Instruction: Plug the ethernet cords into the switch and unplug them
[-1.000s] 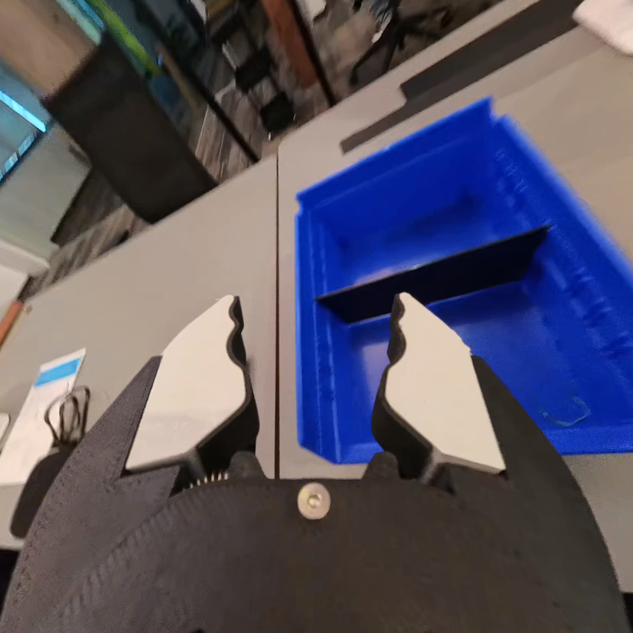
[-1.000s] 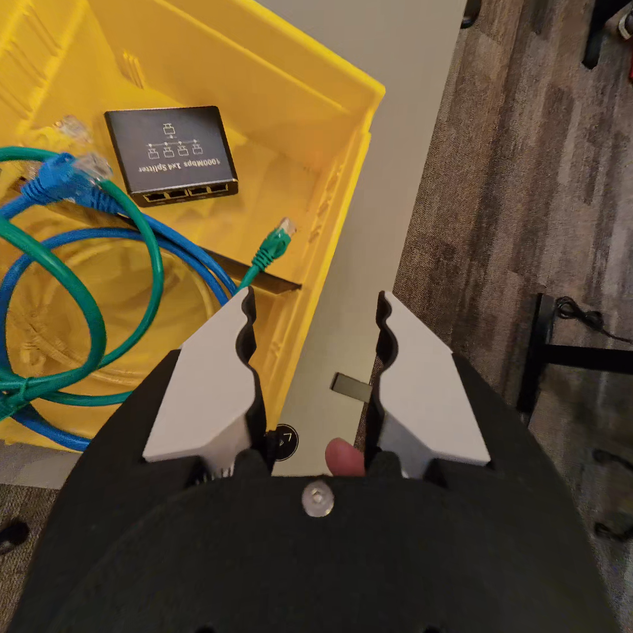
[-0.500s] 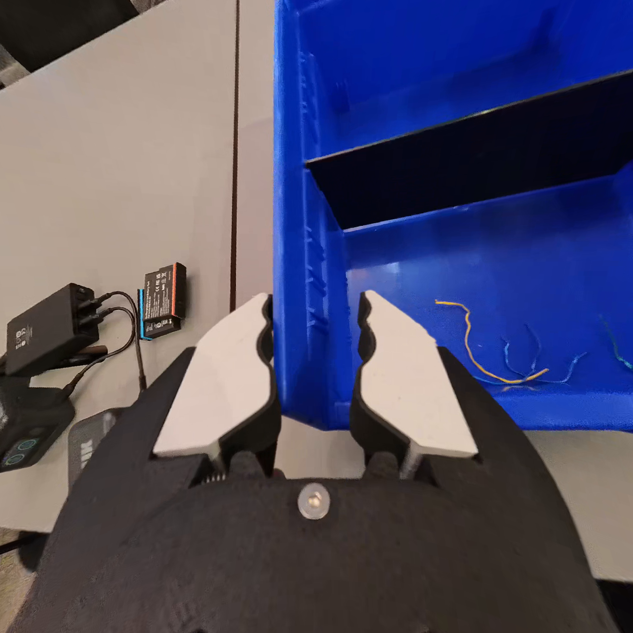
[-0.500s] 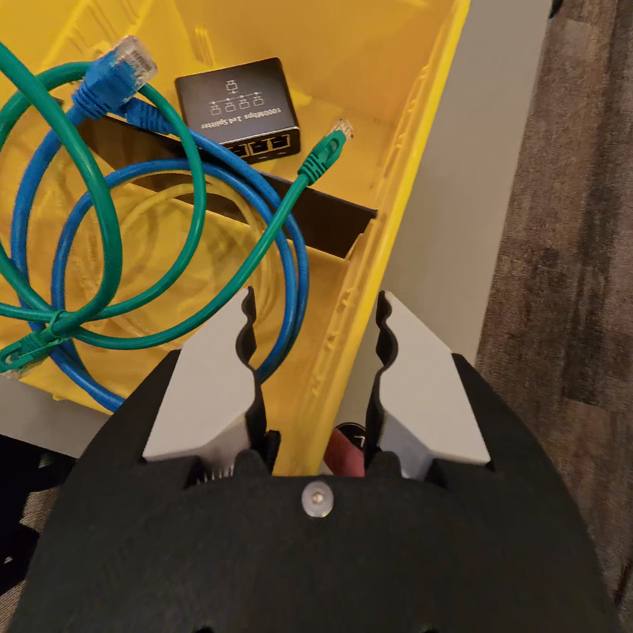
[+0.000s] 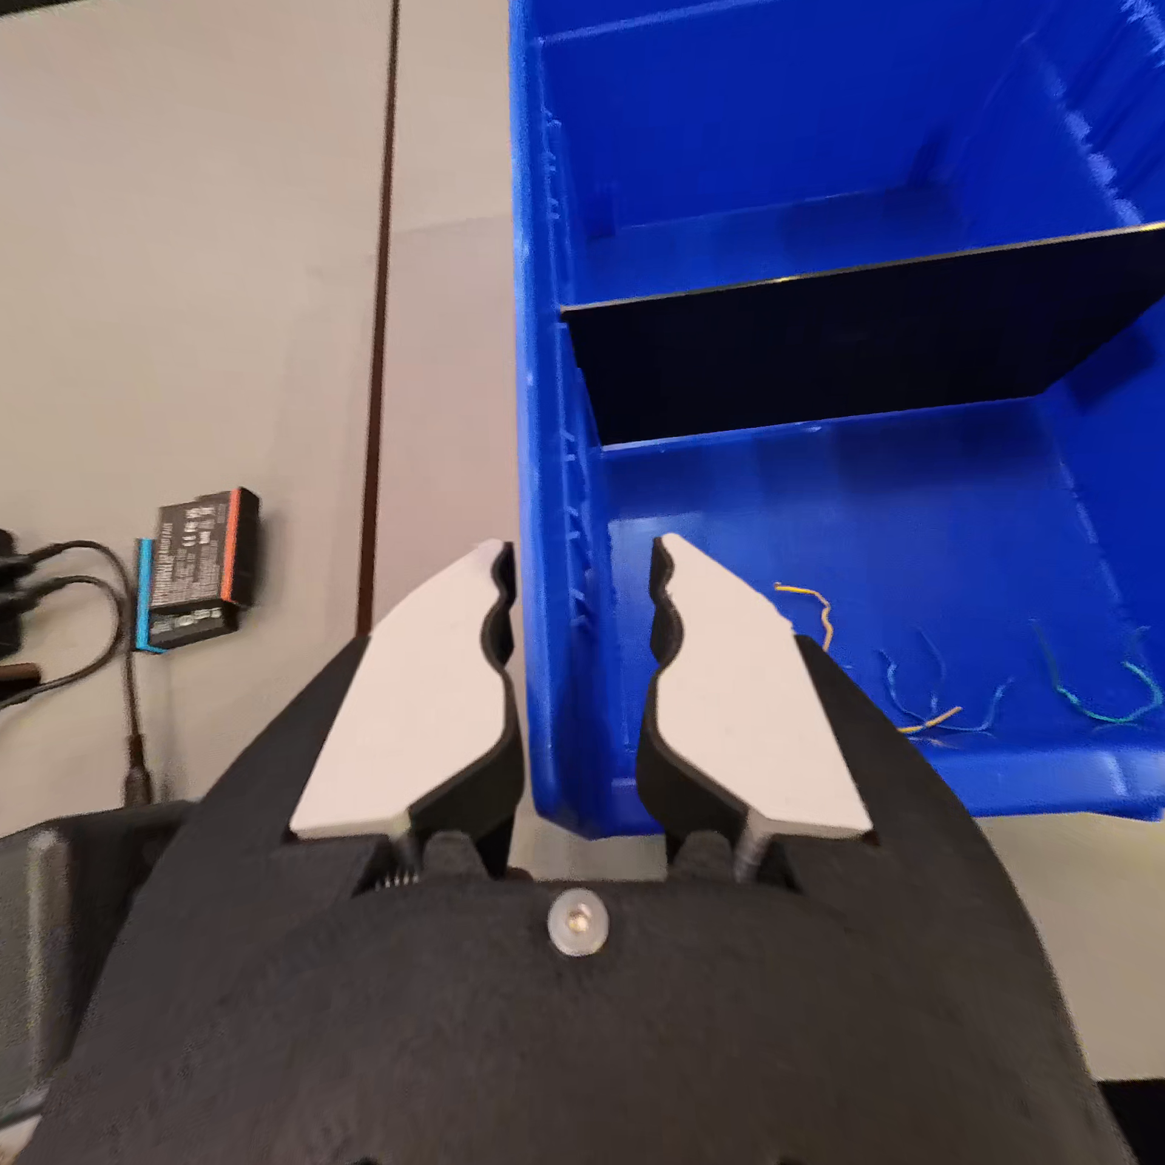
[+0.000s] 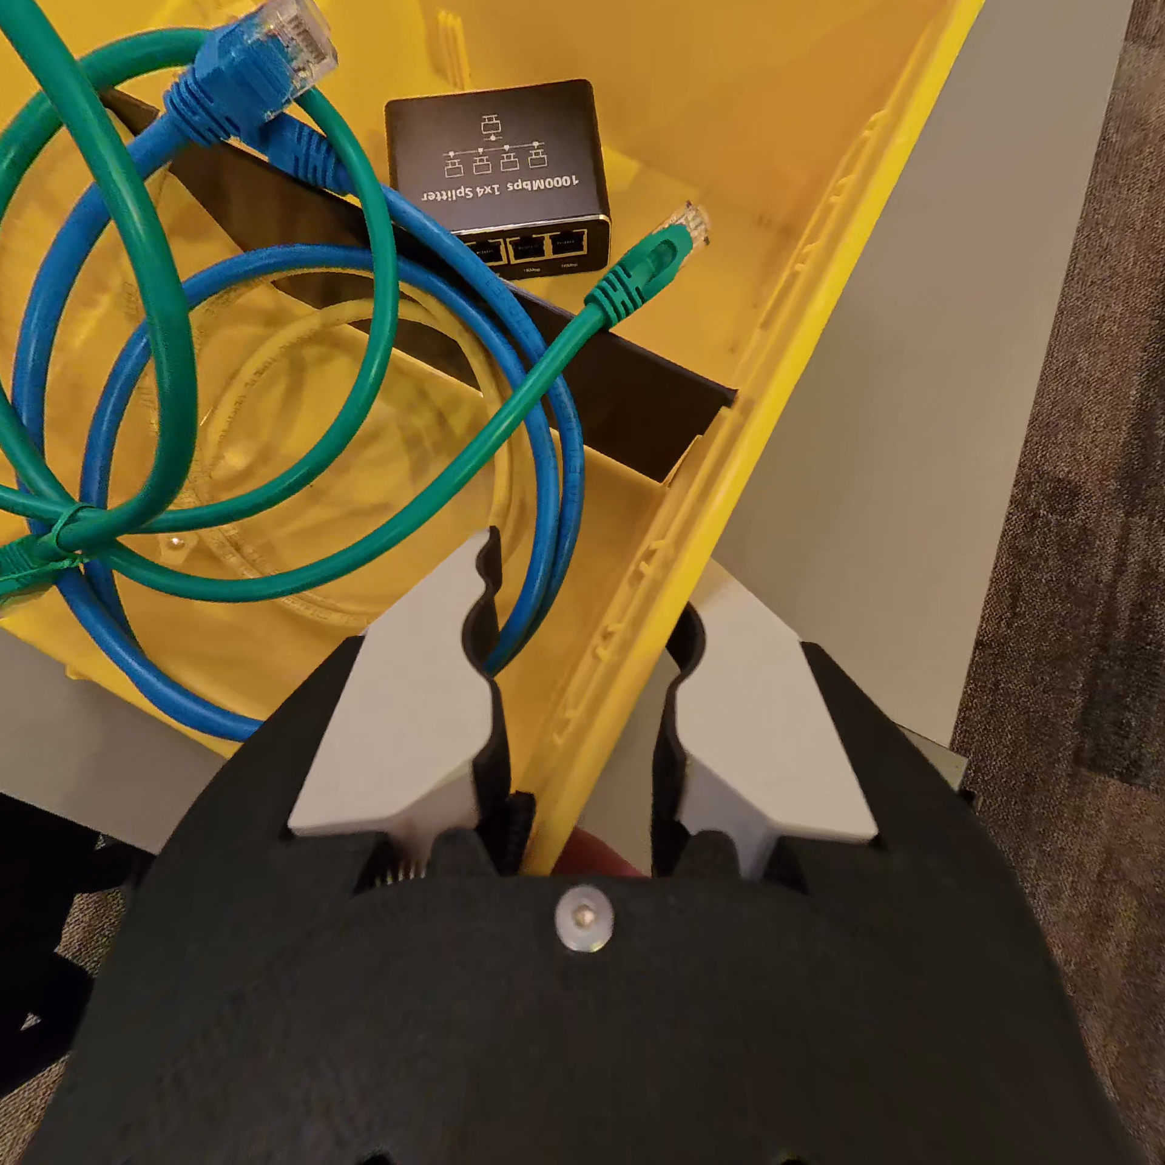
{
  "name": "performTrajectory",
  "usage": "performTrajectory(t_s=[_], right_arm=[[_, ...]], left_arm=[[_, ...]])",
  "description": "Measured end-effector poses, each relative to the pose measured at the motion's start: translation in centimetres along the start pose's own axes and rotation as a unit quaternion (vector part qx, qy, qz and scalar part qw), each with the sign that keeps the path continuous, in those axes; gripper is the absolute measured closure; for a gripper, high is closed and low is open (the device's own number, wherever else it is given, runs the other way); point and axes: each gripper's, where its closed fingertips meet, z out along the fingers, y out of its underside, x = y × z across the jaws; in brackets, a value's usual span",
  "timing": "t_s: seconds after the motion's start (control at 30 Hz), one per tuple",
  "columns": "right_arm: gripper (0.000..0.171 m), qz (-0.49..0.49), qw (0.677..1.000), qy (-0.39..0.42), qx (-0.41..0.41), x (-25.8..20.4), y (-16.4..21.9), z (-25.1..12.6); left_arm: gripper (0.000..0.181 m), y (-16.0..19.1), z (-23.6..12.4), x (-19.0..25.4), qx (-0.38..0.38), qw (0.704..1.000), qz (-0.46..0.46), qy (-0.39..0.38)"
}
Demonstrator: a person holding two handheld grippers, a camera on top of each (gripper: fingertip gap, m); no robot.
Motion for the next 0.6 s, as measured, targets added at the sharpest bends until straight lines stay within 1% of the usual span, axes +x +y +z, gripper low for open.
performTrajectory(t_s=[0.07, 0.13, 0.33, 0.6], right_arm=[[0.126, -0.005, 1.000, 0.005, 0.006, 0.0, -0.1, 0.2], [0.126, -0.006, 1.000, 0.004, 0.009, -0.1, -0.2, 0.2], [0.130, 0.003, 1.000, 0.000, 0.029, -0.5, -0.8, 0.4], [0.130, 0.002, 0.999, -0.006, 0.033, -2.2, -1.4, 0.9]], left_arm=[[0.151, -0.1, 0.1, 0.3, 0.010, 1.000, -0.016, 0.013], [0.175, -0.1, 0.1, 0.4, 0.013, 1.000, -0.015, 0.020], [0.177, -0.5, 0.3, 0.9, 0.045, 0.997, -0.053, 0.039], [0.177, -0.9, 0.0, 1.9, 0.058, 0.995, -0.065, 0.051]])
